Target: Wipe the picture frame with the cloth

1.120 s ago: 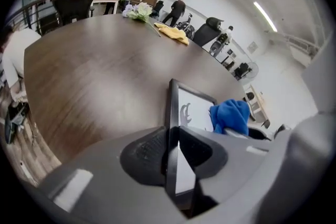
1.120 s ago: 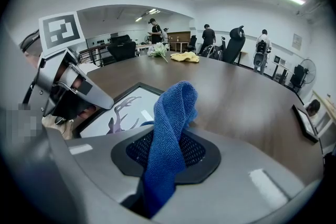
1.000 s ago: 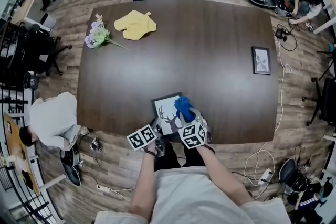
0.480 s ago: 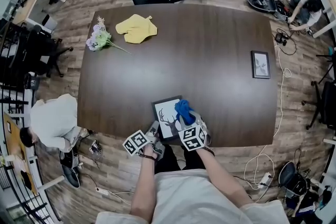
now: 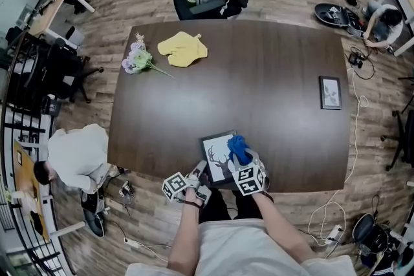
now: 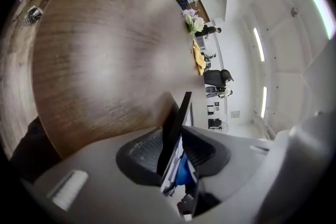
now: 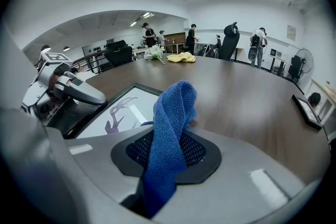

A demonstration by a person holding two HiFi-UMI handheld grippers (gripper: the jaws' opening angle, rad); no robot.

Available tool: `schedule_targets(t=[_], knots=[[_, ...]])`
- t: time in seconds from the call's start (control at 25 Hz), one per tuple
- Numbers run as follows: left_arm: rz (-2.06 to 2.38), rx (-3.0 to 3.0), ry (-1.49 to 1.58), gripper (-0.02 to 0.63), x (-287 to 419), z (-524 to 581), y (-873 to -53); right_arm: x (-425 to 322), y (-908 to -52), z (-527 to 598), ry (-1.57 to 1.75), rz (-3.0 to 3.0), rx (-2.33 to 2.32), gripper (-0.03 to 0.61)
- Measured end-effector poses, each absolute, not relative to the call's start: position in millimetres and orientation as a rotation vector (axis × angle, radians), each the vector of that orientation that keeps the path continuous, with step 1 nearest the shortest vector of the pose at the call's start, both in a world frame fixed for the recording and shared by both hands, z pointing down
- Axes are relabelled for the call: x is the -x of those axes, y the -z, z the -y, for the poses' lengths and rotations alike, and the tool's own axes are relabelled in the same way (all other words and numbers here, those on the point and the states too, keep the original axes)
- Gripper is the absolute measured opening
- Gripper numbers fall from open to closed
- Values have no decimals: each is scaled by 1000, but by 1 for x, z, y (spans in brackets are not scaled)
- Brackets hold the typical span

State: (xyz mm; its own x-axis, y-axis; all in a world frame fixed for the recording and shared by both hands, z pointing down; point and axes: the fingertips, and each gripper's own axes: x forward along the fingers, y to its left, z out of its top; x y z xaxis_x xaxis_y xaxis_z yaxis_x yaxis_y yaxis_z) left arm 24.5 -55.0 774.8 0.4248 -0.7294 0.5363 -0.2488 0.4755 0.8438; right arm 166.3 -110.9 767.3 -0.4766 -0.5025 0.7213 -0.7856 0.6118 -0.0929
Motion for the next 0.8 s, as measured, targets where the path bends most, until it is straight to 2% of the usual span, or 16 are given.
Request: schedule_targets(t=[0.52,0.8], knots=[[943,-917,706,176,-23,52,-765,-167,-765,116,-581,2201,-1026,87],[924,-1012,647,169,-27,57,-759,-168,-766,113,-595,2199,-1023,87]])
